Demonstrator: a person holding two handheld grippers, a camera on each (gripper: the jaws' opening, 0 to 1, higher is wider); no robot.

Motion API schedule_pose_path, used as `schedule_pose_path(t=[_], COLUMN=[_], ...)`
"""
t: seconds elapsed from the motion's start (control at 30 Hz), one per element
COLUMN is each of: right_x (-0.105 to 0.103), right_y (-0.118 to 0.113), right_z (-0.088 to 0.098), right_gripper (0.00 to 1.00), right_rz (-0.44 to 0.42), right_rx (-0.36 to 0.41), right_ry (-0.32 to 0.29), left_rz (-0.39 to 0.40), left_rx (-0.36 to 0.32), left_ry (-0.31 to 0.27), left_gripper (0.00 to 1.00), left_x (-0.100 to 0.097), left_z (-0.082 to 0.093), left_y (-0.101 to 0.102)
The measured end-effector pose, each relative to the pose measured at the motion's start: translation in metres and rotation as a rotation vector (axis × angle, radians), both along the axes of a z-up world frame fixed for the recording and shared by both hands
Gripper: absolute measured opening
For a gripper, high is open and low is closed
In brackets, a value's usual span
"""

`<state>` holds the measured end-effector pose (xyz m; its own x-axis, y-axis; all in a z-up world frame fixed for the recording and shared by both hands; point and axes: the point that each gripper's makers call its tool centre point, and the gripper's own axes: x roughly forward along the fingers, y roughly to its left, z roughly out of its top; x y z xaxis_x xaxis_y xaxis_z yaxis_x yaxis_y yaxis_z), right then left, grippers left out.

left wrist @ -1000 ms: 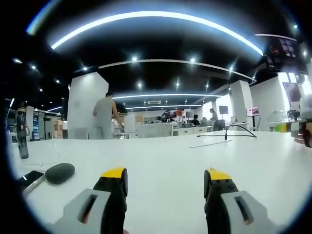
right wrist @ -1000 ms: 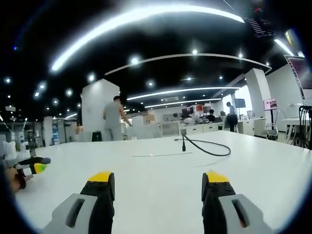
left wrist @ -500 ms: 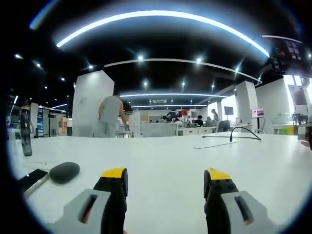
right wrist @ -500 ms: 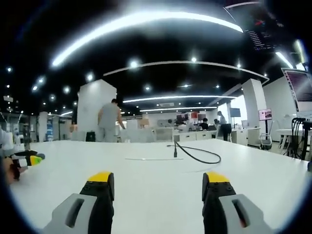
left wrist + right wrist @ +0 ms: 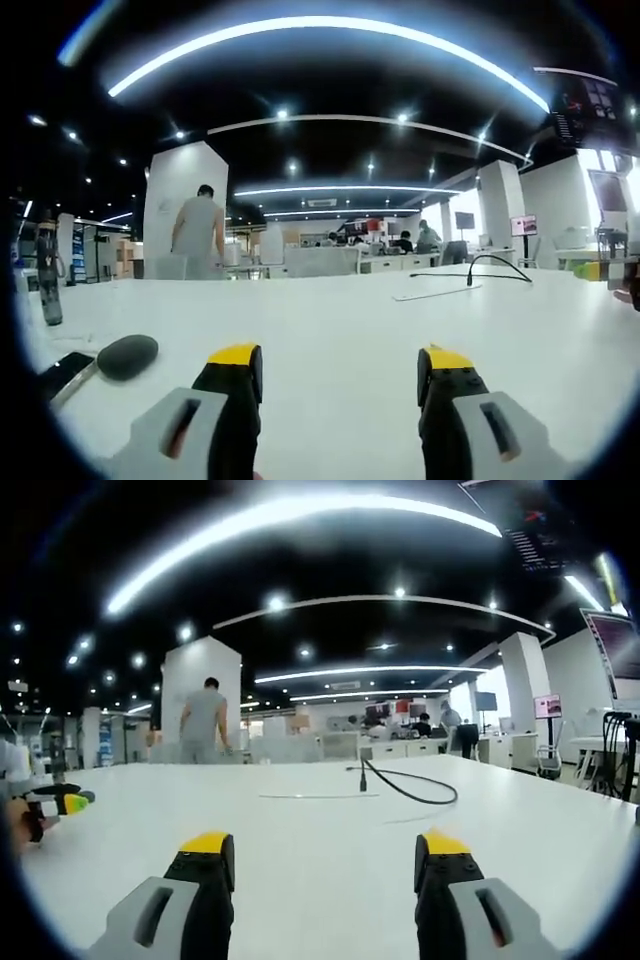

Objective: Locate the USB plug end of the data cable currently connected to the USB port on the desk. Grip the plug, withdraw it from the port, and place it onto the desktop.

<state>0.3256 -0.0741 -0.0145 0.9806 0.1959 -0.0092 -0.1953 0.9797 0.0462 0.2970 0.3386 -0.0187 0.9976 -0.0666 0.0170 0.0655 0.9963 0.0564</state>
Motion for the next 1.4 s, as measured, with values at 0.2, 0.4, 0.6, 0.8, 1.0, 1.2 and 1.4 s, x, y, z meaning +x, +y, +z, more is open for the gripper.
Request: schedule_pose_path(t=[0.2,0.4,0.6,0.8,1.0,1.2,1.4], right_x=[-0.002,-0.003,-0.003,0.018,0.028,0.034,0.036], right_y=[0.000,-0.001,-0.001,-0.014,-0.017,-0.018,-0.019], right_z=[0.003,0.005,0.005,0.005,0.007,0.013,0.018], right_gripper=[0.73,0.73,0.73,0.73,0.73,0.73,0.73], right_rz=[0.002,0.000,0.002,0.010,0.020,0.031,0.027], right_rx=[0.002,0.000,0.000,-0.013,-0.026,-0.031,-0.028], right_ry=[-0.011,-0.015,-0.013,-0.002,0.000,-0.007,-0.018], left_rz=[-0.011,-0.024,-0.033,-0.033,-0.042,-0.055,-0.080], left_rx=[0.009,0.019,0.019,0.022,0.025,0.020,0.005], left_ry=[-0.001,0.009,0.010,0.001,0.002,0.010,0.001], left_gripper=[0.63,0.63,0.62,0.62,0.62,0.62,0.60], left_x=[0.000,0.000,0.001,0.007,0.024,0.032,0.036], left_z=[0.001,-0.001,0.002,0.008,0.014,0.014,0.020], left_y=[-0.003,-0.006,-0.006,-0.009,-0.019,-0.024,-0.029])
